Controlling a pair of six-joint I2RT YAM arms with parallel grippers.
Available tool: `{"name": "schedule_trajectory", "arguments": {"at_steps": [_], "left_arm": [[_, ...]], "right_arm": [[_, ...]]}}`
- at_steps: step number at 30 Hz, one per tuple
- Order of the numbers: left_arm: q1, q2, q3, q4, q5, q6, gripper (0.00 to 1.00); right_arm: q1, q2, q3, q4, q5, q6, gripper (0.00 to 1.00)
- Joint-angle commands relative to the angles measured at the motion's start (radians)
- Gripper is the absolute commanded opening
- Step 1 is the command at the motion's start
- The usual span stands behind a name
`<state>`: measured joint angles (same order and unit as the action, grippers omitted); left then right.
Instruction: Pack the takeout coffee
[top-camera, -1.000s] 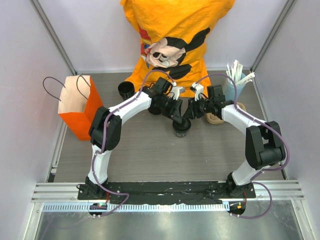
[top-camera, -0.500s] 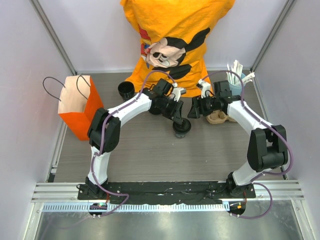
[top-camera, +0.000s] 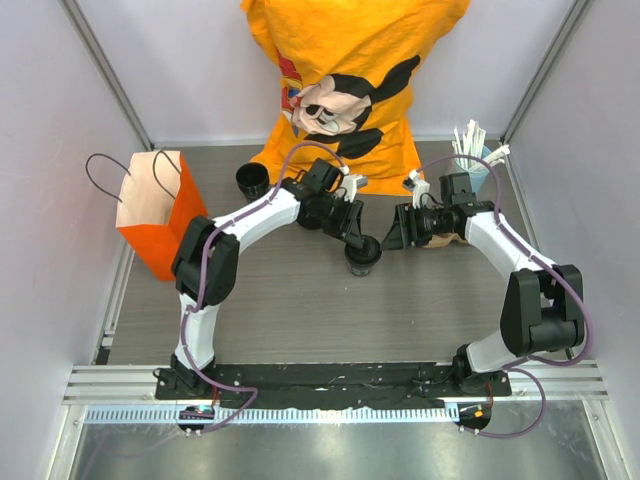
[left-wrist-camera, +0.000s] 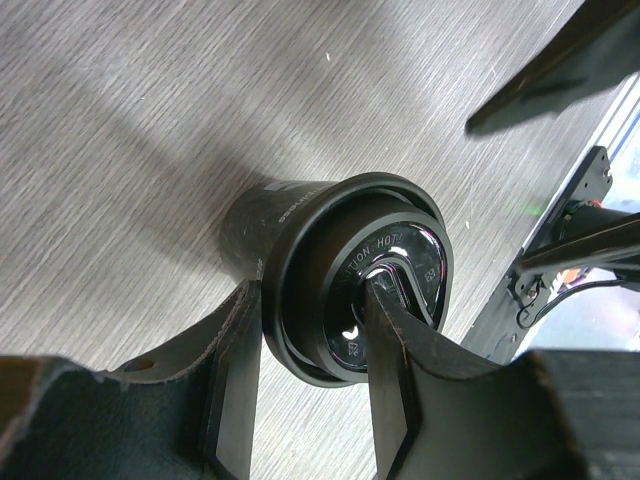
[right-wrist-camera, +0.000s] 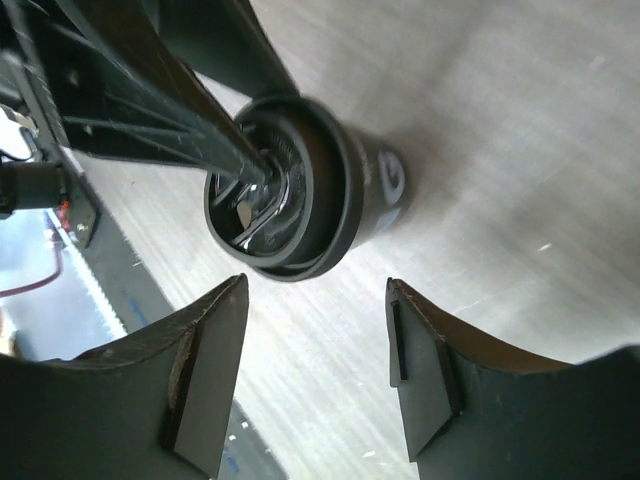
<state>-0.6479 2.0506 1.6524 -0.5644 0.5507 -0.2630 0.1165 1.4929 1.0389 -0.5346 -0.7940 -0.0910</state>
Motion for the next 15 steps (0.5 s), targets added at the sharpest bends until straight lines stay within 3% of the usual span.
{"name": "schedule_trajectory", "arguments": {"at_steps": [1, 15], "left_arm": [[0.007, 0.063, -0.08, -0.057, -0.244, 0.054, 0.0], [0.007, 0.051, -0.097, -0.034, -0.245, 0.039, 0.0]], "right_arm": [[0.0, -0.002, -0.036, 0.024, -0.047, 0.036, 0.62], [-0.001, 0.061, -0.042, 0.081, -0.011, 0.07, 0.58]]}}
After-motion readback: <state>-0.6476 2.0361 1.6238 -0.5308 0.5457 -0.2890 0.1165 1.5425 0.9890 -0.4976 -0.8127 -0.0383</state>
